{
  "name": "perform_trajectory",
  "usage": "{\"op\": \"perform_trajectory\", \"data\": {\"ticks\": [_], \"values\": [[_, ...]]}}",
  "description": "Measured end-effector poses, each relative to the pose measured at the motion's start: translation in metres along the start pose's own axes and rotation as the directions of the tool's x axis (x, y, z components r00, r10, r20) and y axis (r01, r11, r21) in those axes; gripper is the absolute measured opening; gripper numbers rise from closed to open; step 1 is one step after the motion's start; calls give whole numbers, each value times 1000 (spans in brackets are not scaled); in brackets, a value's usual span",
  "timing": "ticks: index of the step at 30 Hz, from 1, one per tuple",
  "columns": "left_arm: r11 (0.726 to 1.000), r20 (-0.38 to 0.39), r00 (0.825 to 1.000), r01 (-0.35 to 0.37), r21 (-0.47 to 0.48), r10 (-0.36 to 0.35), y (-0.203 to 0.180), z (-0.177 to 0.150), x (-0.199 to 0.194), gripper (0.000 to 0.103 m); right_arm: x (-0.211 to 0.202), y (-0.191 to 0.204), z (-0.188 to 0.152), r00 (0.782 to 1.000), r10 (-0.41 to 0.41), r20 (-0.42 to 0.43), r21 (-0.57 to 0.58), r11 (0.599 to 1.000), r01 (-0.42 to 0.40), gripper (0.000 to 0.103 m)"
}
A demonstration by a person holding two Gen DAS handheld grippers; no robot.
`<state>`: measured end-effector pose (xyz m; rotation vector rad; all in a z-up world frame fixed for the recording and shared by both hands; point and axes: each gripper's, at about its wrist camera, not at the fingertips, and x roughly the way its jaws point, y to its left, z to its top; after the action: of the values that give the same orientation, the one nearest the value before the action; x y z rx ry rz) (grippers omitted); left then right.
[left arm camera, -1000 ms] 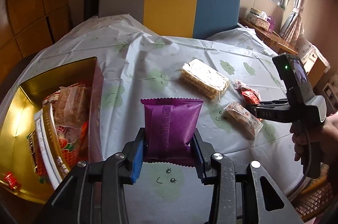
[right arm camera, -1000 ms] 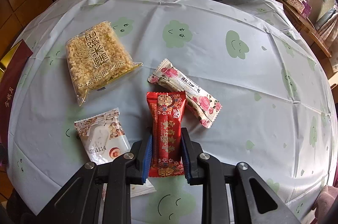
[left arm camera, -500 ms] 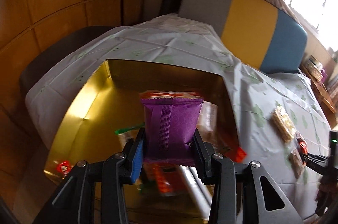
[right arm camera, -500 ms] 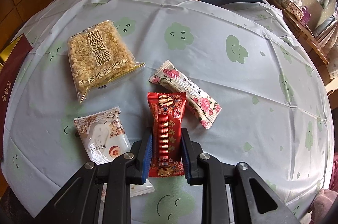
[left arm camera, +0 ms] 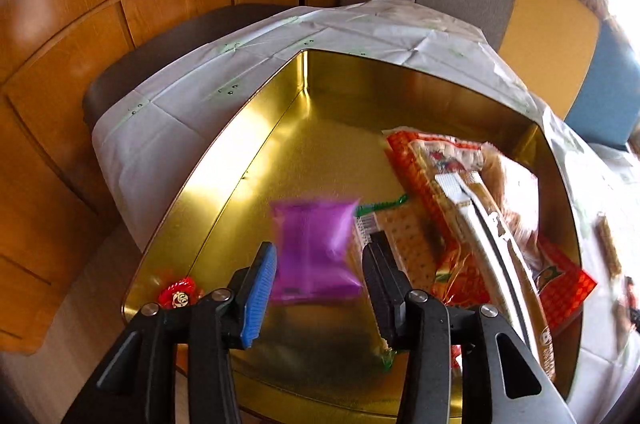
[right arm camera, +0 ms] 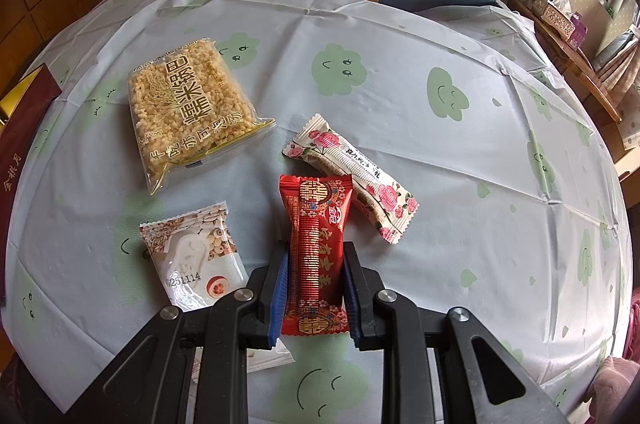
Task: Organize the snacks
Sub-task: 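Carry the purple candy into the gold tin and open the left tool, then carry the red candy into the tin and open the right tool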
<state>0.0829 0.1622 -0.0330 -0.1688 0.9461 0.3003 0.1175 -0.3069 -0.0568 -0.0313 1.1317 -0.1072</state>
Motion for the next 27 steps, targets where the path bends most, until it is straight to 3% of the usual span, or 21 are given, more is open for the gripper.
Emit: {"op": "perform_trajectory", "data": {"ticks": [7, 12, 27], "values": [[999, 62, 998, -20, 39, 18, -11, -6, -17, 46, 0, -1, 1, 1000, -3, 3, 1, 1000, 3, 24], [998, 76, 997, 19, 58, -23, -19, -10, -32, 46, 0, -1, 1, 1000, -4, 6, 6, 1000, 4, 24], [991, 122, 991, 40, 125, -55, -38, -22, -56, 46, -6, -4, -2, 1000, -11, 12, 38, 999, 11, 22]]}}
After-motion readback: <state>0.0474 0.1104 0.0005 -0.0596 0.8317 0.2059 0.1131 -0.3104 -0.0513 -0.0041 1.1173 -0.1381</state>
